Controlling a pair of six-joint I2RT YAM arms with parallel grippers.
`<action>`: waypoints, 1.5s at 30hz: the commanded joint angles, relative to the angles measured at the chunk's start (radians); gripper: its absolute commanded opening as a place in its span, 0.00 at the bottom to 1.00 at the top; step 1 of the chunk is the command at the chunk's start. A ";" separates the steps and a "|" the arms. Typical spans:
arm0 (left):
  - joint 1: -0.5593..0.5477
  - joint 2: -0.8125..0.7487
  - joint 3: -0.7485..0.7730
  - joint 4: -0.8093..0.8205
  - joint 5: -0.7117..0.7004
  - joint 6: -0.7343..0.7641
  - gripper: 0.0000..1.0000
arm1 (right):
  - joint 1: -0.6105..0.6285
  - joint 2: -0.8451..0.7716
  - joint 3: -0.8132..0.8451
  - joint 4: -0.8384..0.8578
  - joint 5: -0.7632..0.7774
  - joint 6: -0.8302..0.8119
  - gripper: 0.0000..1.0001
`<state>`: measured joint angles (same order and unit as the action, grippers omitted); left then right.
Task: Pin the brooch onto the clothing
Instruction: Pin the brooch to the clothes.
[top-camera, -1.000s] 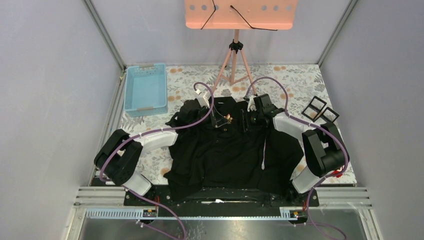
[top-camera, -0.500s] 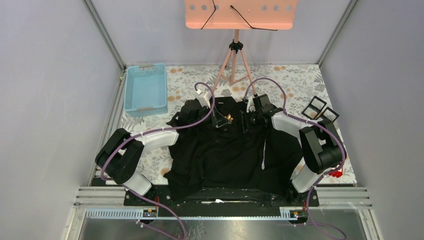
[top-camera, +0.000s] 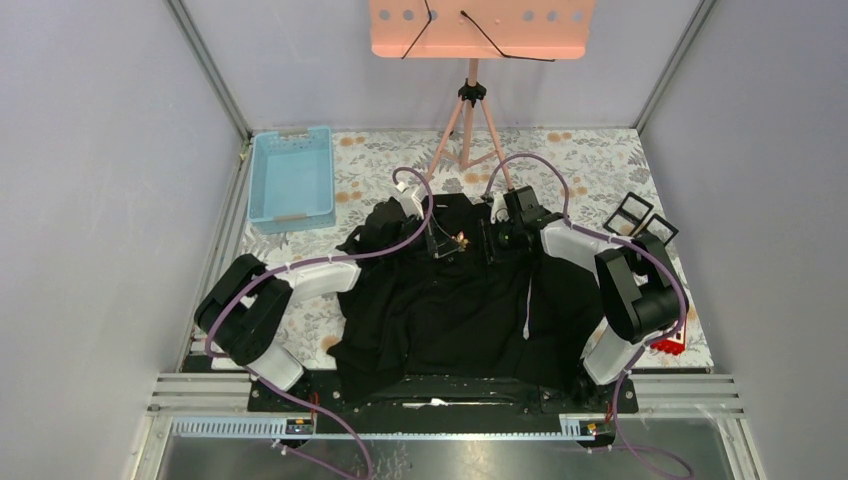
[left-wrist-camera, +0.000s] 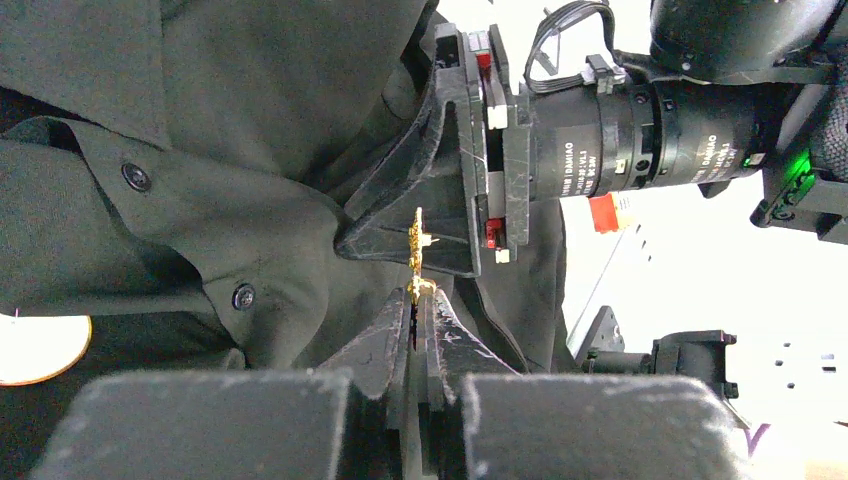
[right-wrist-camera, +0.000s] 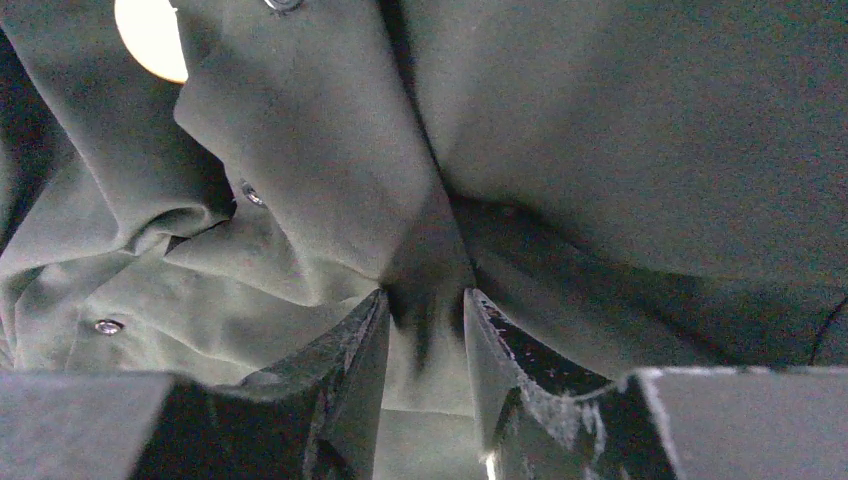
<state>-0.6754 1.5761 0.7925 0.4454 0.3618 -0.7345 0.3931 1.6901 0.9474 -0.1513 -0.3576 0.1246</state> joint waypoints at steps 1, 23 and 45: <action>-0.014 0.007 0.047 0.072 -0.033 0.002 0.00 | -0.005 0.025 0.033 0.012 -0.043 -0.005 0.38; -0.018 -0.006 -0.120 0.293 -0.140 -0.086 0.00 | -0.046 -0.100 0.009 -0.002 -0.072 0.172 0.00; -0.021 0.050 -0.156 0.379 -0.151 -0.146 0.00 | -0.066 -0.166 -0.011 0.037 -0.110 0.318 0.00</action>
<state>-0.6918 1.6211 0.6426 0.7288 0.2306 -0.8696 0.3351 1.5604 0.9428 -0.1368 -0.4580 0.4244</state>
